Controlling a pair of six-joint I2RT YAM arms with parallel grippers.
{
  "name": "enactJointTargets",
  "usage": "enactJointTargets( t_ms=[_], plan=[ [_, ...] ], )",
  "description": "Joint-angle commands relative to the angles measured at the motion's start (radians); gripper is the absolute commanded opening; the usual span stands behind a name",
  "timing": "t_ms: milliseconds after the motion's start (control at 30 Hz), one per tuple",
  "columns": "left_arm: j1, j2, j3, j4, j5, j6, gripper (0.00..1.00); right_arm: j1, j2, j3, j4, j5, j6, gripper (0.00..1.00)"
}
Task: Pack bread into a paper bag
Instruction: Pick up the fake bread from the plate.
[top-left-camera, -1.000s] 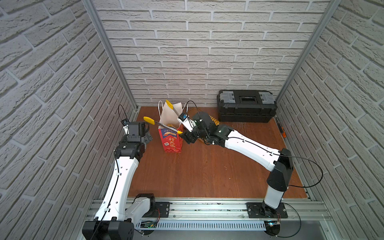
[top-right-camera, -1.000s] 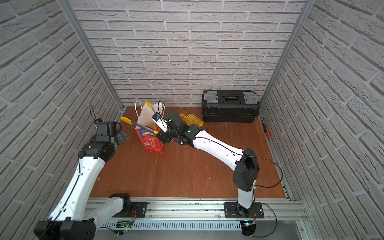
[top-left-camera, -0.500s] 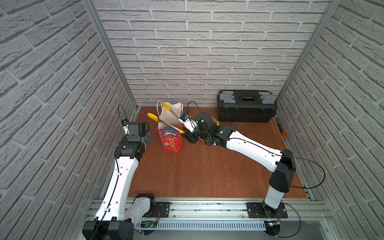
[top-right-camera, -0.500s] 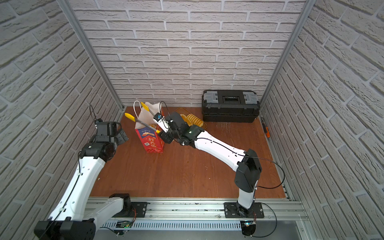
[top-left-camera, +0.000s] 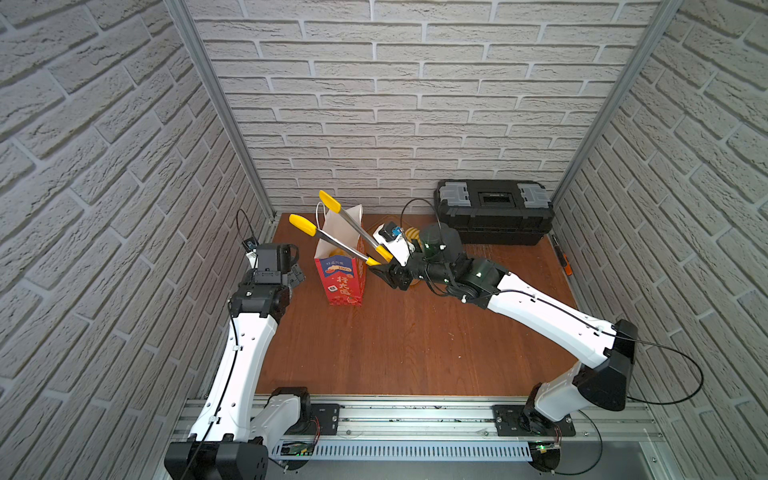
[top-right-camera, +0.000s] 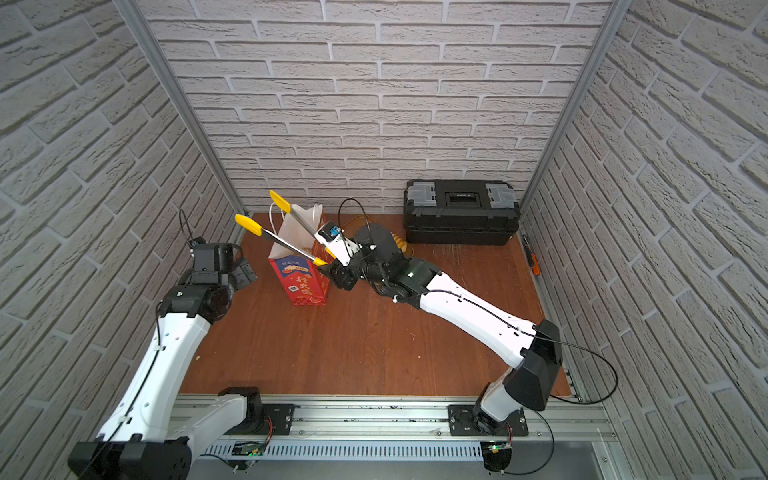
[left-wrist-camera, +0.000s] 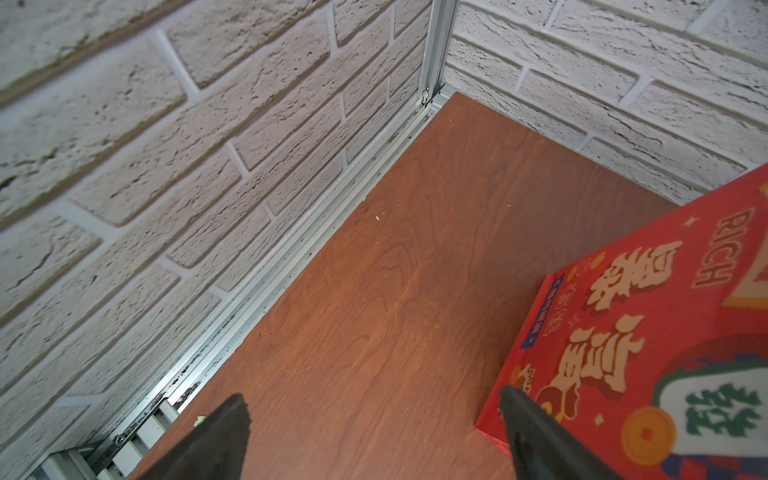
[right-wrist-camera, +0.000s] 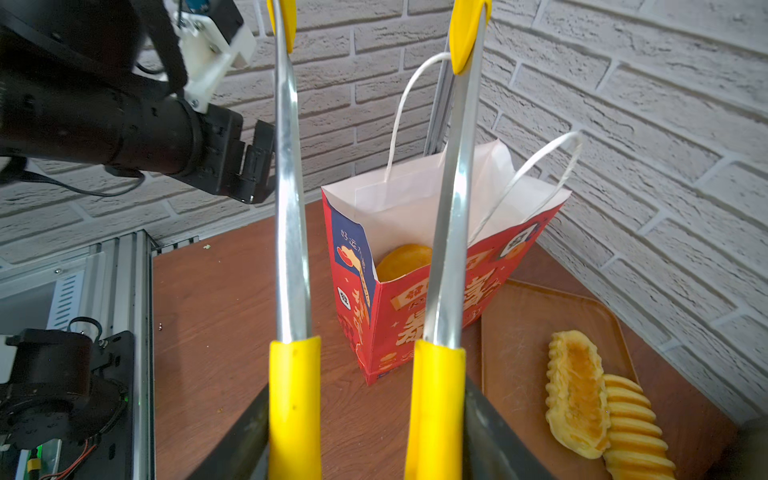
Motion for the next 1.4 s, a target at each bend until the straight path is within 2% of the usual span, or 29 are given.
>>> enactJointTargets(
  t_ms=[0,167,400,567,733,900,1100,1367],
  plan=[
    [0.007,-0.006,0.028,0.004,0.001,0.001,0.96,-0.004,-0.094,-0.038,0.146,0.077,0.023,0.62],
    [0.007,-0.005,0.029,0.005,-0.002,0.003,0.96,-0.078,-0.161,-0.111,0.146,0.21,0.055,0.62],
    [0.007,0.001,0.023,0.001,-0.005,0.005,0.96,-0.316,-0.234,-0.231,0.15,0.211,0.186,0.63],
    [0.007,0.004,0.018,0.01,-0.005,0.003,0.96,-0.406,-0.165,-0.233,0.094,0.196,0.187,0.64],
    [0.006,0.018,0.015,0.011,0.001,-0.004,0.96,-0.414,-0.038,-0.212,0.043,0.123,0.205,0.64],
    [0.007,0.018,0.012,0.013,0.0,0.001,0.96,-0.414,0.065,-0.239,0.082,0.039,0.248,0.63],
    [0.007,0.035,0.008,0.019,-0.001,-0.003,0.96,-0.414,0.203,-0.207,0.08,0.013,0.221,0.63],
    [0.006,0.038,-0.001,0.023,0.0,-0.004,0.96,-0.415,0.305,-0.205,0.094,0.0,0.231,0.63]
  ],
)
